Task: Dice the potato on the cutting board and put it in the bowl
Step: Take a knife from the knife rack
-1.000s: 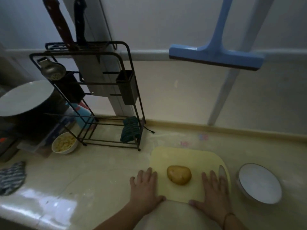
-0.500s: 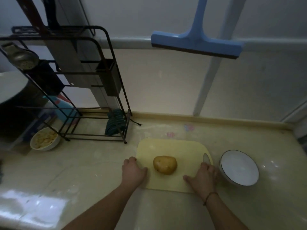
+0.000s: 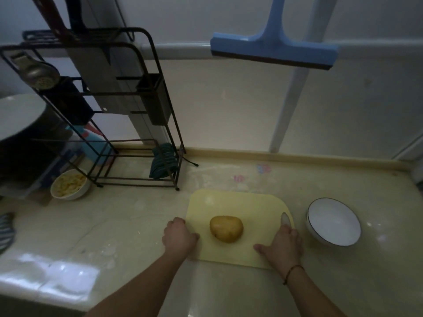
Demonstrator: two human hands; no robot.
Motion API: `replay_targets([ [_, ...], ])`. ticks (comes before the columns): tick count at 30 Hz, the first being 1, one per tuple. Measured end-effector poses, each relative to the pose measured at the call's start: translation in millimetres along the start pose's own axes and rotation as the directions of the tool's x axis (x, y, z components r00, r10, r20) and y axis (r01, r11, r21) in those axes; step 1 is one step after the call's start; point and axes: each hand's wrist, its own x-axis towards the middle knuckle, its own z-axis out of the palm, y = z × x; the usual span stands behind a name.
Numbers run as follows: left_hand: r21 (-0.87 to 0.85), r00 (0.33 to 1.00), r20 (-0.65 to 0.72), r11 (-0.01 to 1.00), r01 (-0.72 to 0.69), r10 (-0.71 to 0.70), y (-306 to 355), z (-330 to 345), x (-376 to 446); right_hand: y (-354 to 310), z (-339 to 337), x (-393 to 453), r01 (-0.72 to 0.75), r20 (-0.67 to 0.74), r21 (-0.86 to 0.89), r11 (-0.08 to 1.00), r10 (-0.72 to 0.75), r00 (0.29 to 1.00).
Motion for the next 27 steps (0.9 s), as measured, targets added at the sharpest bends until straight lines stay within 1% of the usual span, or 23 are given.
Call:
replay_targets([
  [3, 0.002, 1.0, -0.004, 1.0, -0.016, 0.016, -1, -1, -4, 0, -2, 0, 0.014, 0.01, -0.011, 1.0, -0.014, 1.0],
  [6, 0.033, 0.997, 0.004, 0.996, -0.078, 0.078, -3, -6, -9, 1, -3, 1, 0.043, 0.071, -0.012, 0.999, -0.042, 0.997],
  [8, 0.053, 0.985, -0.018, 0.984, -0.173, 0.174, -6, -19, -14, -2, -15, 4, 0.082, 0.115, -0.093, 0.992, -0.071, 0.991],
  [9, 0.033, 0.97, -0.047, 0.971, -0.235, 0.237, -7, -29, -16, -7, -25, 6, 0.112, 0.113, -0.147, 0.983, -0.096, 0.989],
  [10, 0.0, 0.946, -0.093, 0.95, -0.311, 0.31, -8, -41, -17, -16, -37, 8, 0.151, 0.091, -0.196, 0.969, -0.135, 0.987],
  [11, -0.023, 0.907, -0.154, 0.916, -0.401, 0.393, -8, -58, -18, -29, -51, 11, 0.191, 0.052, -0.214, 0.958, -0.184, 0.982],
  [12, -0.023, 0.85, -0.216, 0.868, -0.496, 0.48, -8, -78, -18, -47, -66, 13, 0.231, 0.008, -0.188, 0.955, -0.234, 0.972],
  [13, 0.001, 0.772, -0.288, 0.806, -0.591, 0.567, -5, -101, -18, -68, -83, 12, 0.283, -0.038, -0.129, 0.95, -0.29, 0.956],
  [14, 0.031, 0.674, -0.373, 0.735, -0.677, 0.637, -3, -126, -17, -92, -101, 9, 0.355, -0.093, -0.041, 0.934, -0.357, 0.93],
  [16, 0.12, 0.436, -0.553, 0.585, -0.802, 0.711, 4, -180, -15, -146, -140, -4, 0.527, -0.204, 0.111, 0.843, -0.499, 0.842],
  [17, 0.178, 0.335, -0.62, 0.543, -0.821, 0.71, 8, -210, -15, -174, -158, -15, 0.61, -0.257, 0.122, 0.783, -0.569, 0.781],
  [19, 0.257, 0.176, -0.737, 0.511, -0.82, 0.652, 17, -271, -14, -228, -195, -45, 0.769, -0.346, 0.083, 0.634, -0.705, 0.619],
  [20, 0.268, 0.12, -0.784, 0.507, -0.819, 0.608, 21, -300, -13, -253, -211, -61, 0.828, -0.375, 0.061, 0.558, -0.756, 0.537],
  [21, 0.265, 0.087, -0.82, 0.51, -0.818, 0.566, 24, -327, -10, -279, -225, -74, 0.875, -0.394, 0.041, 0.482, -0.797, 0.458],
  [22, 0.247, 0.09, -0.842, 0.527, -0.813, 0.532, 25, -353, -6, -304, -238, -86, 0.909, -0.4, 0.034, 0.416, -0.827, 0.394],
  [23, 0.209, 0.127, -0.857, 0.561, -0.801, 0.5, 27, -377, -2, -329, -250, -94, 0.933, -0.404, 0.042, 0.358, -0.848, 0.343],
  [25, 0.083, 0.262, -0.873, 0.654, -0.752, 0.412, 31, -414, 10, -381, -268, -108, 0.961, -0.403, 0.05, 0.272, -0.875, 0.269],
  [27, -0.043, 0.415, -0.846, 0.732, -0.68, 0.335, 34, -439, 23, -430, -281, -116, 0.97, -0.386, 0.037, 0.24, -0.892, 0.236],
])
